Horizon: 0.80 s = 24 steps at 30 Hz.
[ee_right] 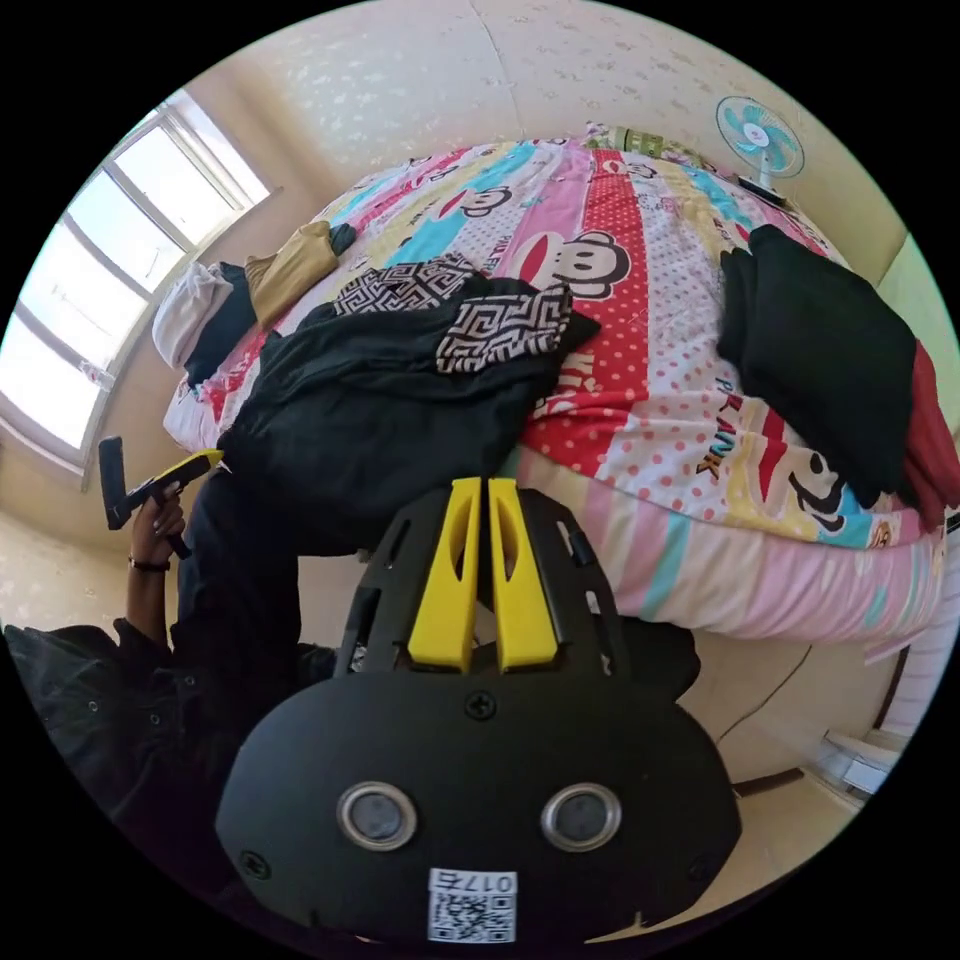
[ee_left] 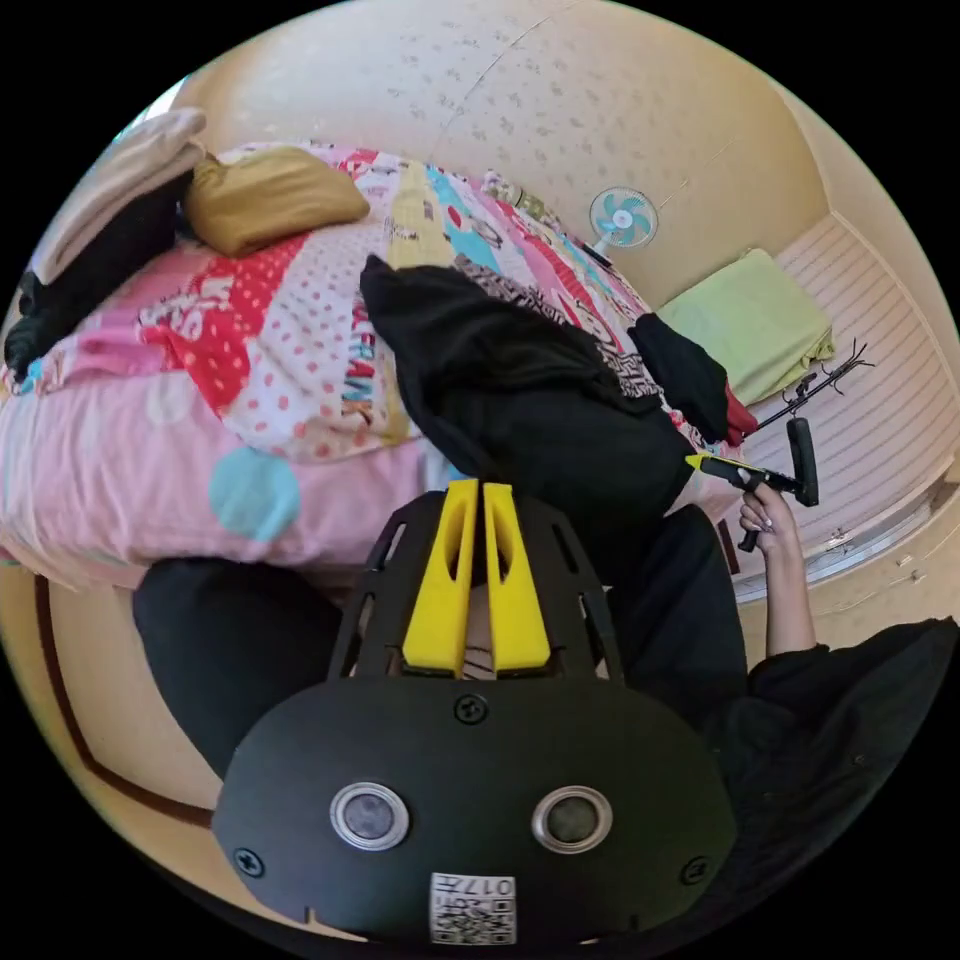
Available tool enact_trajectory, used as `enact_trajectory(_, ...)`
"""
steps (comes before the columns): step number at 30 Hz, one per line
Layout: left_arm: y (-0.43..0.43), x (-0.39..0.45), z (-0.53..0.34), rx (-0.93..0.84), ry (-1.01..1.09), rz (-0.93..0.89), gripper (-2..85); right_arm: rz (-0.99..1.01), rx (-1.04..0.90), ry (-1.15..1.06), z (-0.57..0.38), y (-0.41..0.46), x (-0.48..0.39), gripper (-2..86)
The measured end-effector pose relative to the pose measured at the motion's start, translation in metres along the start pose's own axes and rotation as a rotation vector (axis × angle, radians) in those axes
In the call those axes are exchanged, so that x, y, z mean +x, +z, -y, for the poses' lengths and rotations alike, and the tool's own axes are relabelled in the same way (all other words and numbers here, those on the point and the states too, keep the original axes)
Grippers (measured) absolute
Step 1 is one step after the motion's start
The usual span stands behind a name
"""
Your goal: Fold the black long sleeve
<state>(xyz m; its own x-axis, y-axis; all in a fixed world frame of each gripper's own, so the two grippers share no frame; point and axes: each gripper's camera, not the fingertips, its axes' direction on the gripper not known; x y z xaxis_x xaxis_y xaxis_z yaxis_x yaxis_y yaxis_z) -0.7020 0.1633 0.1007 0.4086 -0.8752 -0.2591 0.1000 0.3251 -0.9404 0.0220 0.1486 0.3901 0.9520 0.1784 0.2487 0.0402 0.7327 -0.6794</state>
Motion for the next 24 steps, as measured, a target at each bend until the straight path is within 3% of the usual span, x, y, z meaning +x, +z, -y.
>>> enact_trajectory(7, -0.019, -0.016, 0.098, 0.214, 0.014, 0.034, 1.5, 0.041, 0.139, 0.066, 0.074, -0.016, 0.029, 2.5)
enact_trajectory(9, 0.001, -0.030, 0.109, 0.201, 0.003, 0.028, 3.8, 0.025, 0.175, 0.116, 0.082, -0.009, 0.044, 2.9)
enact_trajectory(12, 0.016, -0.054, 0.087, 0.202, -0.086, -0.045, 9.3, 0.108, 0.137, 0.157, 0.070, -0.004, 0.065, 7.0)
enact_trajectory(15, -0.003, -0.057, 0.018, 0.267, -0.090, -0.078, 12.3, 0.205, 0.092, 0.041, 0.027, 0.000, 0.061, 9.2)
enact_trajectory(19, -0.001, -0.044, -0.068, 0.165, -0.070, -0.110, 12.7, 0.153, -0.111, -0.016, -0.036, 0.026, 0.049, 9.8)
enact_trajectory(24, 0.054, -0.001, -0.078, -0.029, 0.058, -0.101, 8.8, 0.073, -0.190, -0.041, -0.054, 0.053, 0.036, 7.1)
